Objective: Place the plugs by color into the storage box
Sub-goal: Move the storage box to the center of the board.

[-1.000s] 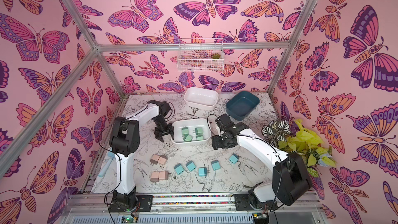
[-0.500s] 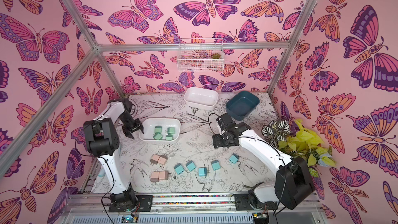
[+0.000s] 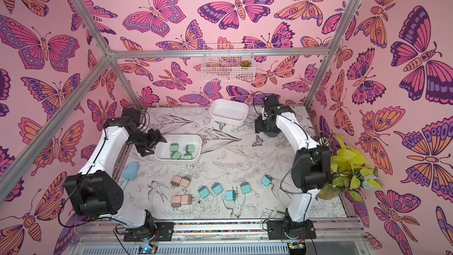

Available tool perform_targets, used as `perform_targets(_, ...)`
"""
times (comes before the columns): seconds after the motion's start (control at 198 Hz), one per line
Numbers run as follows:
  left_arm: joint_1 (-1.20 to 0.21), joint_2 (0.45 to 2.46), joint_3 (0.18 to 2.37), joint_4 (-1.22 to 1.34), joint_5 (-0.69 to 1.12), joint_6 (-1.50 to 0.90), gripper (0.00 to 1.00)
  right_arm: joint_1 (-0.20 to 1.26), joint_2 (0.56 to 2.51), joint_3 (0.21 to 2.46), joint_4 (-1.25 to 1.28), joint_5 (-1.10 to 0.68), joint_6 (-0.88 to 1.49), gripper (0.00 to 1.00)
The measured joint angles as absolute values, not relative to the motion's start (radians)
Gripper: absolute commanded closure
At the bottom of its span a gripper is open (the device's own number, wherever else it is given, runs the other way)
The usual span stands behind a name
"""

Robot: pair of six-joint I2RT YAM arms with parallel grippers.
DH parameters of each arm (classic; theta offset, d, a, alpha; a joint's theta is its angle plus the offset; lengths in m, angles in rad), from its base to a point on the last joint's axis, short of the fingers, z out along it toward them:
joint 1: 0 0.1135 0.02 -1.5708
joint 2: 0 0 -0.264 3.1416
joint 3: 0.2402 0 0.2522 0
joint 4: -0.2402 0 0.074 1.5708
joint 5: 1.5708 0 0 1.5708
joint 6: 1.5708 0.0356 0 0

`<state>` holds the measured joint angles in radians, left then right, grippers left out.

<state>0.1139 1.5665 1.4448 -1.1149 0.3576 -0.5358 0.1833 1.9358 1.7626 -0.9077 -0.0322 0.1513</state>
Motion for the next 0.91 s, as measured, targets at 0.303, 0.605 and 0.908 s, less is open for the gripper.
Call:
perform_targets(0.303,0.038,1.472,1.394,-1.092,0.43,-0.625,0.18,0.143,2.274,2.047,-1.024,-0.022,0.093,0.24)
perform_targets(0.605,0.016,1.44,1.364,-1.094,0.448,-0.653,0.18,0.134,2.294,2.004,-1.026,-0.075,0.101,0.35)
perform_targets(0.908,-0.038,1.495,1.39,-1.092,0.448,-0.67,0.18,0.353,2.116,1.655,-0.916,-0.199,0.294,0.37)
